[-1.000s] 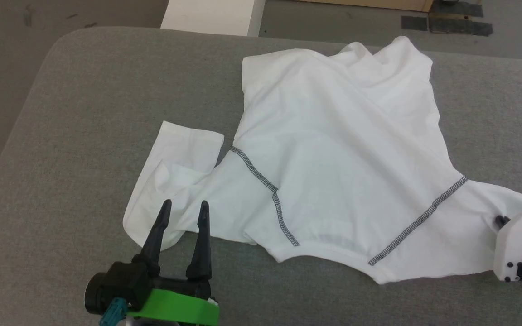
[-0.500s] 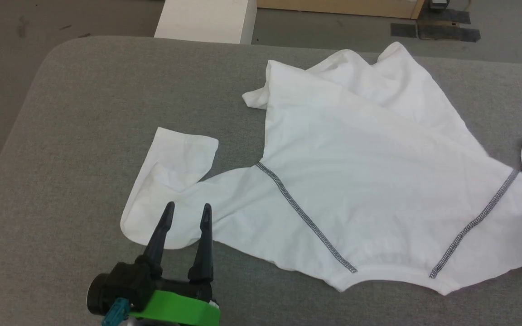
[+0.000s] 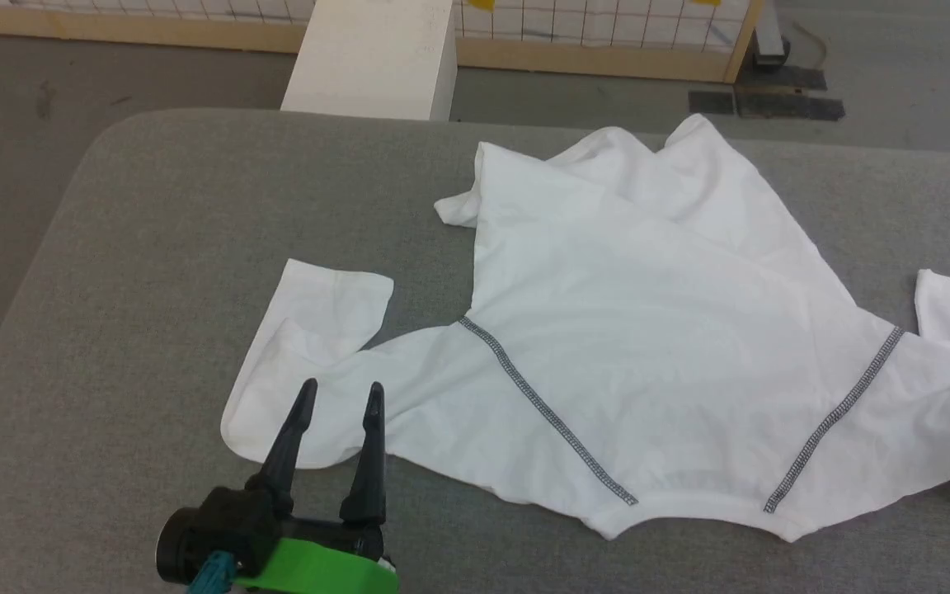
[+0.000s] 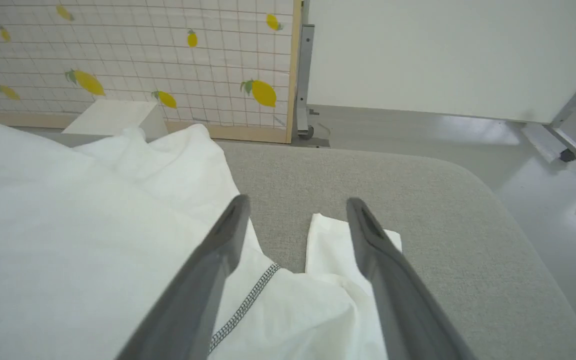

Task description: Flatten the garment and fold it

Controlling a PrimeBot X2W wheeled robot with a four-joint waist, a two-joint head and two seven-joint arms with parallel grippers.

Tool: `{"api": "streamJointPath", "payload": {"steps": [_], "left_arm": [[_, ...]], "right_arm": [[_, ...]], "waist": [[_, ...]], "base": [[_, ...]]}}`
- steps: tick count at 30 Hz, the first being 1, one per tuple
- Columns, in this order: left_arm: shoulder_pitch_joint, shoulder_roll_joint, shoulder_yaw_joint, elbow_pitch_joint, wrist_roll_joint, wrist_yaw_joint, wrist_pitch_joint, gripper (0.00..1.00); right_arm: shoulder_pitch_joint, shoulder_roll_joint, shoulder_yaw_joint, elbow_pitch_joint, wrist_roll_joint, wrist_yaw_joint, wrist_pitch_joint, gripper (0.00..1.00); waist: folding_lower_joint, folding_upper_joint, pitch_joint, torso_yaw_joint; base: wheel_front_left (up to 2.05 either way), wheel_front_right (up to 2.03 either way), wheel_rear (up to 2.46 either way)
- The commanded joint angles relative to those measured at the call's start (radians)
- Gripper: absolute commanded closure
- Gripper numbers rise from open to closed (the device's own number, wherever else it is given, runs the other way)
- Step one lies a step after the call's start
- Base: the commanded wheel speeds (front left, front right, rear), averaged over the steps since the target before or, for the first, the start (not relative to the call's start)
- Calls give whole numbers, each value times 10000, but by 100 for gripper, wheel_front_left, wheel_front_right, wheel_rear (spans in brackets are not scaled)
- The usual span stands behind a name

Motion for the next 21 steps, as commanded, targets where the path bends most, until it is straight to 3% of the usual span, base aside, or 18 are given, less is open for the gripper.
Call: {"api": "streamJointPath", "payload": {"steps": [1,8,12,17,21], "left_arm": [[126,9,36,-83,37,-46,-36,0],[373,7,77,-282,73,-57,-36,0],[627,6,136,-308,129,-25,-36,0],[1090,5,187,-187,34,85,-36,0],[1168,106,103,-51,171,99,24,0]], "right_arm": [[329,379,-102,-456,-92,-15,-344,0],[2198,2106,-252,-2401,-907,-15,-2520,0],[3273,2241,-222,-2316,-220,-15,-3595,0],[4083,2247,-131,-1181,789,-15,-4905,0],[4074,2248,131,-751,800,-15,-5286,0]], "waist": [[0,-1,-146,-86],[0,-1,-216,-159],[0,-1,-234,-219],[0,-1,-317,-362],[0,-1,-382,-470]], "base": [[0,0,0],[0,0,0],[0,0,0],[0,0,0],[0,0,0]]}}
